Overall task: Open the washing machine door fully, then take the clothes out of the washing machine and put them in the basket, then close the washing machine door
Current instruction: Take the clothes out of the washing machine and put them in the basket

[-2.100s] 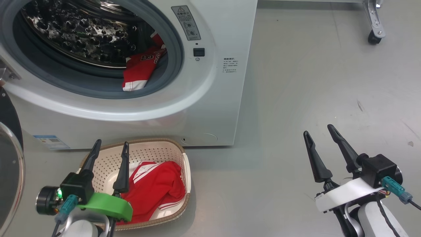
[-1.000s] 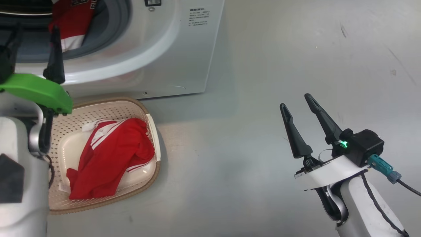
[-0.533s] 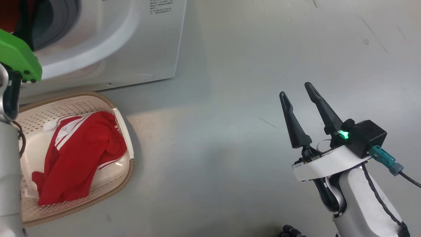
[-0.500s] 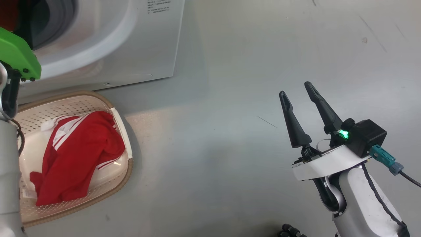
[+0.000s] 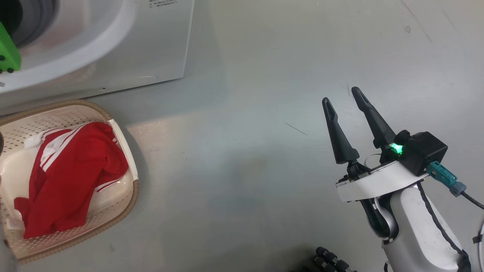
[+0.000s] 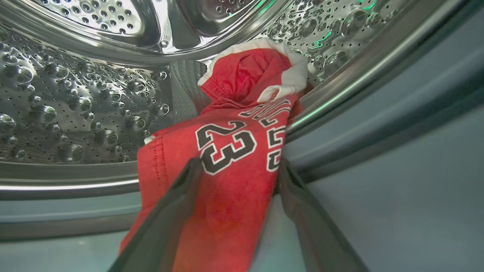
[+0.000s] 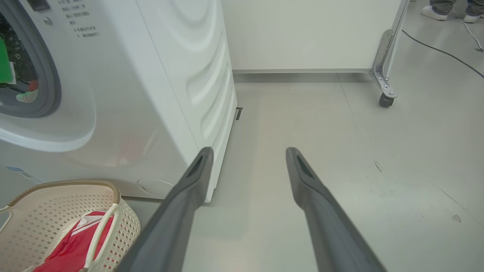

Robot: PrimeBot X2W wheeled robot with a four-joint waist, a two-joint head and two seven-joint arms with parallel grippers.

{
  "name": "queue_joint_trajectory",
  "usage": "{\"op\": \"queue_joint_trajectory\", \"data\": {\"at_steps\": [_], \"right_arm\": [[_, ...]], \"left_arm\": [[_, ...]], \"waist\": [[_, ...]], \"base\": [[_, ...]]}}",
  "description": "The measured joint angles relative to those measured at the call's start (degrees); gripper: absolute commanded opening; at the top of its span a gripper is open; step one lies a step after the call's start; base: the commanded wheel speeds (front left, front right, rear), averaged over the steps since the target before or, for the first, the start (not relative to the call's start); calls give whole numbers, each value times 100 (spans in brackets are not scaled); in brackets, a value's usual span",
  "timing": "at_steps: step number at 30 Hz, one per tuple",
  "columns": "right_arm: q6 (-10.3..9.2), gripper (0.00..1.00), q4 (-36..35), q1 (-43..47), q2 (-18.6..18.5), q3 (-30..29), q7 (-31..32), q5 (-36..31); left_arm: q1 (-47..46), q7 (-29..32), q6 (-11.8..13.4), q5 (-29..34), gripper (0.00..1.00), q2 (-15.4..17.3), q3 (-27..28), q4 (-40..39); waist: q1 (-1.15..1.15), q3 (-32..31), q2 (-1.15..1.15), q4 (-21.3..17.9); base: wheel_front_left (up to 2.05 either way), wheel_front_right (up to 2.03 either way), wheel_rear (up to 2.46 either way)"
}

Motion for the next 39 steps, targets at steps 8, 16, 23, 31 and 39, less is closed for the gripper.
{"op": "queue_joint_trajectory", "data": {"at_steps": [8, 16, 23, 31, 39], "right_arm": [[0, 100, 27, -46, 2, 27, 0, -1], [0, 100, 66, -51, -5, 44, 0, -14], [0, 100, 111, -51, -22, 57, 0, -38], [0, 100, 158, -51, -37, 4, 0, -47], [0, 100, 242, -51, -74, -88, 0, -59]], "left_arm": [[-228, -2, 59, 107, 100, 43, -23, 311], [-390, 49, 176, 248, 0, 52, -113, 793], [-401, -142, 180, 249, 0, 32, -145, 954], [-439, -622, 170, 249, 0, -86, -194, 1098], [-384, -1327, 91, 230, 0, -253, -171, 1254]], "waist": [[0, 35, 0, -18], [0, 10, 0, 4], [0, -92, 0, 63], [0, -226, 0, 149], [0, -517, 0, 267]], "base": [[0, 0, 0], [0, 0, 0], [0, 0, 0], [0, 0, 0], [0, 0, 0]]}}
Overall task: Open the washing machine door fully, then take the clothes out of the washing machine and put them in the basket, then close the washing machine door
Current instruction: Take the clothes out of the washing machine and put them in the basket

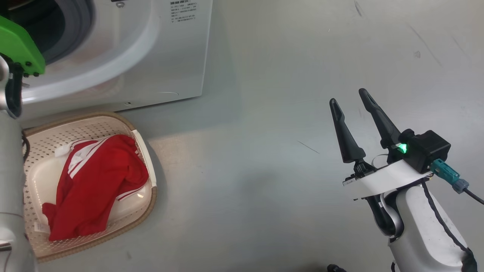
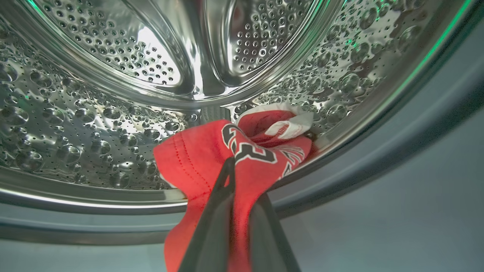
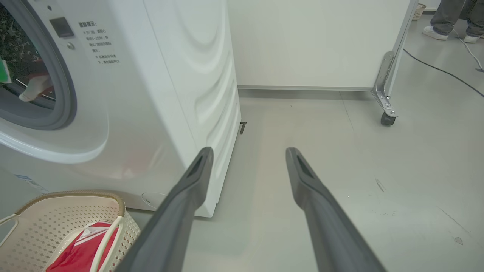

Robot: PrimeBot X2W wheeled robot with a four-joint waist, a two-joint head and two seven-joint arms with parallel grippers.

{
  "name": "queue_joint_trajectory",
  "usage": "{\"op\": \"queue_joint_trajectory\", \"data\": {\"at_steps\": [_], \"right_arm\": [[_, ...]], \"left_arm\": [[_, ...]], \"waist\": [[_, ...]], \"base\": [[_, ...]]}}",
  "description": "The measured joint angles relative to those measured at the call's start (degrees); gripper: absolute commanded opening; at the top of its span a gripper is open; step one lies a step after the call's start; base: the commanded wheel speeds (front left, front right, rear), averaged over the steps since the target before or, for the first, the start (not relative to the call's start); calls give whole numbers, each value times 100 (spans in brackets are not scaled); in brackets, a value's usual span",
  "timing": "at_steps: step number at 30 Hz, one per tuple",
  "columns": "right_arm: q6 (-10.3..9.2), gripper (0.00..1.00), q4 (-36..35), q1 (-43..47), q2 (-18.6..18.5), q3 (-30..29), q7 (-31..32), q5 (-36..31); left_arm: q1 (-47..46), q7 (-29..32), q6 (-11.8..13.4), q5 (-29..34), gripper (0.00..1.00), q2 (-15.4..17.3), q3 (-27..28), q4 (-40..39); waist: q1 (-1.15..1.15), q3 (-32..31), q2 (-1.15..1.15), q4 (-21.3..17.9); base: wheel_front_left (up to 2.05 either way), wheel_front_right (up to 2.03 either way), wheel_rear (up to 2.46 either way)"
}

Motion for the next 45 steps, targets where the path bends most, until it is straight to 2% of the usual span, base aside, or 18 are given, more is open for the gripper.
{"op": "queue_joint_trajectory", "data": {"at_steps": [11, 20, 26, 38, 45], "right_arm": [[0, 100, 113, 60, -156, -198, 0, -48], [0, 100, 219, 353, -259, -345, 0, -49], [0, 100, 255, 505, -265, -354, 0, -49], [0, 100, 341, 924, -255, -457, 0, -48], [0, 100, 337, 1048, -253, -447, 0, -48]], "left_arm": [[667, -939, -166, -196, 0, -353, -7, 202], [1309, -1714, -244, -151, 0, -543, -225, 229], [1729, -1792, -294, -148, 0, -650, -354, 186], [2487, -1842, -303, -86, 0, -767, -521, -388], [2806, -1844, -320, 12, 0, -815, -477, -1281]], "waist": [[0, -568, 0, 294], [0, -1061, 0, 675], [0, -1401, 0, 951], [0, -2066, 0, 1451], [0, -2357, 0, 1733]], "base": [[0, 0, 0], [0, 0, 0], [0, 0, 0], [0, 0, 0], [0, 0, 0]]}}
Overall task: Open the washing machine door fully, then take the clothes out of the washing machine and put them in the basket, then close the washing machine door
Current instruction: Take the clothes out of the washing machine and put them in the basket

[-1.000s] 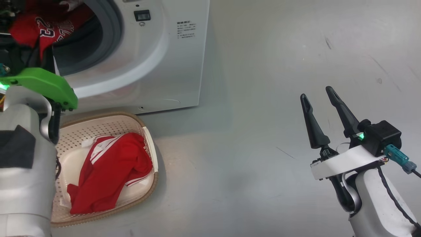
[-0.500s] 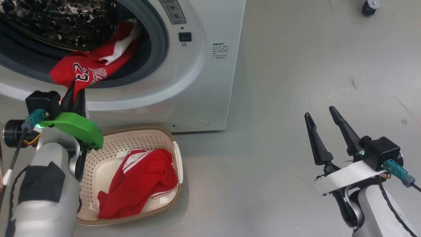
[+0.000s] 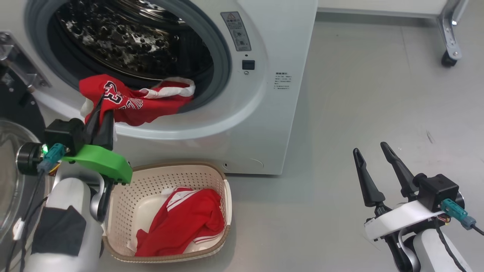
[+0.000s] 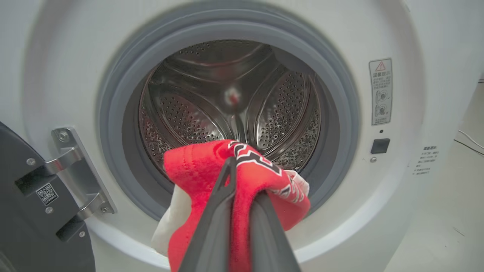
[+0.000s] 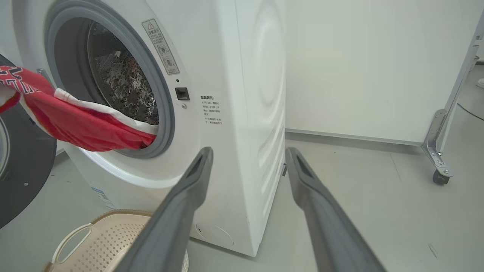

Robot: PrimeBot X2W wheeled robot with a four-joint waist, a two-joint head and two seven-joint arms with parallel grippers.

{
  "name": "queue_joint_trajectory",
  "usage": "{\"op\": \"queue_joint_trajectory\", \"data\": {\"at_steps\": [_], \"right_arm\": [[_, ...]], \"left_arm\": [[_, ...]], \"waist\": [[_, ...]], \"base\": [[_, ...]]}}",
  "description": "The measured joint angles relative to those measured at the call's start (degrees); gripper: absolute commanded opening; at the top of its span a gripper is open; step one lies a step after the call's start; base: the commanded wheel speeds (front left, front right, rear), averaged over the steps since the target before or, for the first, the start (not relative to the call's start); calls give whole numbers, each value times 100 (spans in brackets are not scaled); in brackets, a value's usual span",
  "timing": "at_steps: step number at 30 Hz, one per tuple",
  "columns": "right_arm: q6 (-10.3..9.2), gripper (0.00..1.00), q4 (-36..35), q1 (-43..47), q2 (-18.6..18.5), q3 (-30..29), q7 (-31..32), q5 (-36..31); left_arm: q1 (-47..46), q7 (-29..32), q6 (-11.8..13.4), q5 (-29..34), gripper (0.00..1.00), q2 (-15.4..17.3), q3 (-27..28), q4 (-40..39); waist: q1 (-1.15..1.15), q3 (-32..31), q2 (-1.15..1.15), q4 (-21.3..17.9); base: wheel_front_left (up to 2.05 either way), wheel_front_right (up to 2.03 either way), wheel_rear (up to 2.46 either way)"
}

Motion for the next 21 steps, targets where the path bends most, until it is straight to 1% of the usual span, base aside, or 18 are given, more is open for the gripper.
{"op": "queue_joint_trajectory", "data": {"at_steps": [7, 15, 21], "right_arm": [[0, 100, -16, 38, 34, 73, 0, 0], [0, 100, -55, 98, 35, 90, 0, 0], [0, 100, -110, 106, 41, 186, 0, 0]], "left_arm": [[460, -3, -26, 8, 0, 22, 136, -679], [734, -15, -26, 8, 0, 2, 292, -1547], [1071, -15, -26, 57, 0, 1, 229, -1602]], "waist": [[0, -194, 0, 176], [0, -232, 0, 220], [0, -146, 0, 193]], "base": [[0, 0, 0], [0, 0, 0], [0, 0, 0]]}}
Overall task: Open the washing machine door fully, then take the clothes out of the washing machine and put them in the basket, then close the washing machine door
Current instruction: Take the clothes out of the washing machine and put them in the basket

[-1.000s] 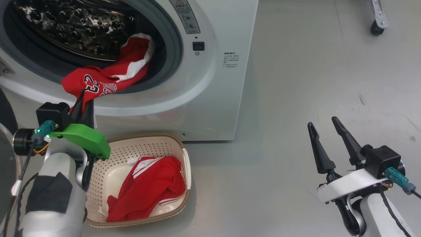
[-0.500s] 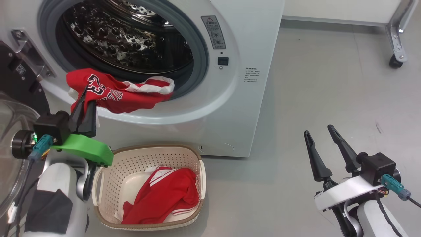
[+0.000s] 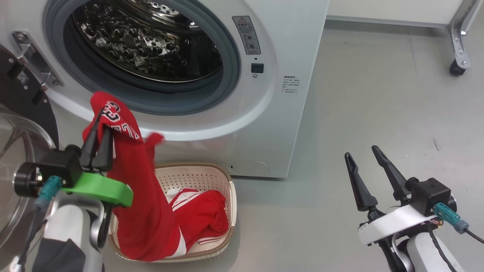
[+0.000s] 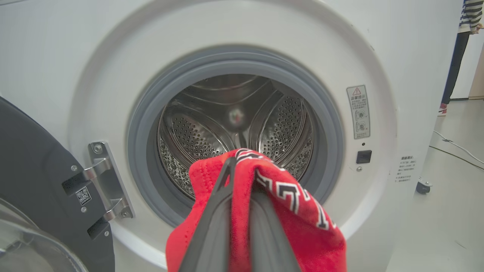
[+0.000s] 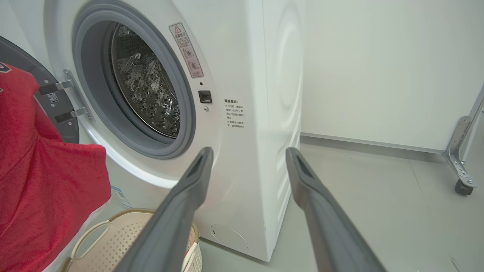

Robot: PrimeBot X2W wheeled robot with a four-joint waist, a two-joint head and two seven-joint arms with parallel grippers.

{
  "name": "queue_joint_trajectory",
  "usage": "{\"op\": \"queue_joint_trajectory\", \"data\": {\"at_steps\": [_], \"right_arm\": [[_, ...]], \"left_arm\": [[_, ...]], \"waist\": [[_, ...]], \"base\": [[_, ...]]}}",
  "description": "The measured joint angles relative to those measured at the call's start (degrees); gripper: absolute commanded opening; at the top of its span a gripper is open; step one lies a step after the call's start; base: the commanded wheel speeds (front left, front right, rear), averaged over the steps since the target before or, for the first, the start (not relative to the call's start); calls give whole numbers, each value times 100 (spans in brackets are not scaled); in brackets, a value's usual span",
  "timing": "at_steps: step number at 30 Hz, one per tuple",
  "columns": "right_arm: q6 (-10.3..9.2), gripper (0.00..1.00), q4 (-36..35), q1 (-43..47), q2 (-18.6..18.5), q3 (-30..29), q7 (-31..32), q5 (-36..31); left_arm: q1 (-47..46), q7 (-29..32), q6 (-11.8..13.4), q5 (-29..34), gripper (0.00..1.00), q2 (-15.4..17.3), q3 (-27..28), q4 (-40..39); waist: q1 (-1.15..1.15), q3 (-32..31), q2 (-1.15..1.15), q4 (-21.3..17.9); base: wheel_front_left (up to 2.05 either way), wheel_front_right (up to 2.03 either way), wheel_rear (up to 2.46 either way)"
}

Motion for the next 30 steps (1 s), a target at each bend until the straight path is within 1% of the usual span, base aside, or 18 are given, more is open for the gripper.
{"op": "queue_joint_trajectory", "data": {"at_steps": [8, 19, 23, 30], "right_arm": [[0, 100, -78, -4, -12, 25, 0, 0], [0, 100, -241, -197, -116, 77, 0, -4], [0, 100, -299, -306, -155, 78, 0, -26], [0, 100, -358, -503, -213, 87, 0, -26]], "left_arm": [[354, 0, 0, 69, 0, 3, -140, 318], [413, 256, 2, 231, 0, 87, -287, 813], [359, 305, 2, 297, 0, 78, -376, 923], [-86, 391, 2, 300, 0, 55, -397, 1225]], "waist": [[0, 237, 0, -102], [0, 809, 0, -305], [0, 1061, 0, -395], [0, 1503, 0, -565]], "base": [[0, 0, 0], [0, 0, 0], [0, 0, 0], [0, 0, 0]]}}
